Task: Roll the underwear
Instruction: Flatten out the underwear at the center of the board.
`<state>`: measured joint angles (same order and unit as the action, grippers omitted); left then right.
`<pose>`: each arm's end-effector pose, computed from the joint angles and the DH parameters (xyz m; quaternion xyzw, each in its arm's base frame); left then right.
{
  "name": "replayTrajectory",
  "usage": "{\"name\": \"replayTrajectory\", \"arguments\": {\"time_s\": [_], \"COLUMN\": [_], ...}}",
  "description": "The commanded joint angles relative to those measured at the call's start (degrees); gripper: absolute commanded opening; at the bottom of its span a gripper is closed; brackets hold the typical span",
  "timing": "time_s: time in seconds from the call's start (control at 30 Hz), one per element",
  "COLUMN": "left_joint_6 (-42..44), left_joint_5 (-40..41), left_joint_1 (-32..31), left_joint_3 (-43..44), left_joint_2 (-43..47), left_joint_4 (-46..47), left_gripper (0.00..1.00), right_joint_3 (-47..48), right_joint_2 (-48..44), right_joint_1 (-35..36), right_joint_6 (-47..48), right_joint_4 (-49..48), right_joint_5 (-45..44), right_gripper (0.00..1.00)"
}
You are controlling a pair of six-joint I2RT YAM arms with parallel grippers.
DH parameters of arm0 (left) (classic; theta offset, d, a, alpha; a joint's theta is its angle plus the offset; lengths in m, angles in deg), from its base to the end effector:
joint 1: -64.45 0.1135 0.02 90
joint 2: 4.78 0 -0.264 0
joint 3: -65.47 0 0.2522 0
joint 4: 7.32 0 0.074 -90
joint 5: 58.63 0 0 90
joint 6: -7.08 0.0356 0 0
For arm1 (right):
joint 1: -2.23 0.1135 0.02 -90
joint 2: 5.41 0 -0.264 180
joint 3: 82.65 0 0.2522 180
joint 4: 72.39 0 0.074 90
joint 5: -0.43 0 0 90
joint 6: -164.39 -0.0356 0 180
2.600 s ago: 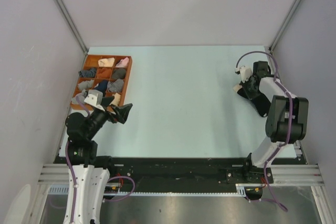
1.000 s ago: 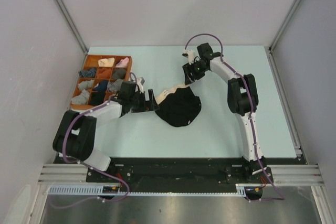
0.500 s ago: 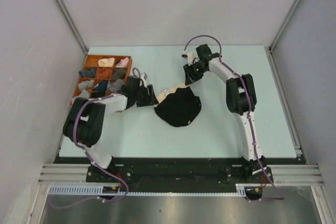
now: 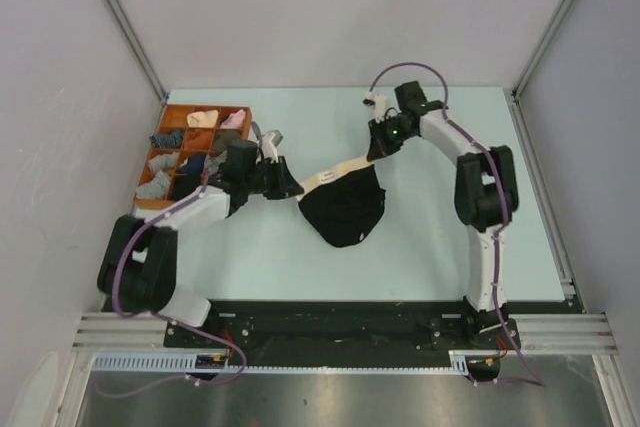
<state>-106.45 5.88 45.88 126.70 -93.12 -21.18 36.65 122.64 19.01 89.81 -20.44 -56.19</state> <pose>0.2956 -0.1155 0.1929 0.0531 0.8906 -0.3327 0.3056 0.4565 0.1581 0.1926 -0.3268 0.8702 0.2807 0.2389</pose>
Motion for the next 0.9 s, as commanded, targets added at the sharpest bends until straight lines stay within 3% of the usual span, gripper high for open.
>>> {"name": "replayTrajectory", "arguments": {"time_s": [0.0, 0.07, 0.23, 0.4, 0.47, 0.57, 0.67, 0.87], "left_joint_6": [0.51, -0.2, -5.12, -9.16, -10.21, -11.98, -12.93, -22.49], "left_joint_5": [-12.89, -14.23, -13.19, -9.23, -7.13, -4.05, 4.38, 18.97], "left_joint_1": [-2.51, -4.54, -16.57, -29.22, -30.91, -31.53, -31.01, -27.93], "left_joint_3": [-0.09, 0.26, 2.54, 5.53, 5.45, 1.34, -6.3, -29.94], "left_joint_2": [12.82, 18.08, 24.87, 25.93, 26.37, 29.53, 33.38, 38.76], "left_joint_4": [2.74, 2.47, 3.87, 7.83, 10.01, 12.31, 12.74, 21.1], "left_gripper": [0.15, 0.14, 0.14, 0.14, 0.14, 0.14, 0.15, 0.17], "right_joint_3": [-8.47, -12.35, -20.44, -22.13, -21.69, -21.6, -22.21, -23.71], "right_joint_2": [-25.5, -32.65, -54.78, -68.71, -70.56, -68.47, -60.84, -35.45], "right_joint_1": [-3.93, -5.08, -8.86, -9.39, -9.39, -8.96, -6.68, 6.5], "right_joint_6": [4.96, 6.37, 10.76, 12.18, 11.92, 11.04, 9.9, 6.83], "right_joint_4": [-5.23, -5.41, -2.78, 0.65, 1.18, 0.4, -2.58, -13.54], "right_joint_5": [3.87, 4.14, 4.5, 1.78, 1.07, 1.5, 2.73, 6.16], "right_gripper": [0.0, 0.0, 0.0, 0.0, 0.0, 0.0, 0.0, 0.0]}}
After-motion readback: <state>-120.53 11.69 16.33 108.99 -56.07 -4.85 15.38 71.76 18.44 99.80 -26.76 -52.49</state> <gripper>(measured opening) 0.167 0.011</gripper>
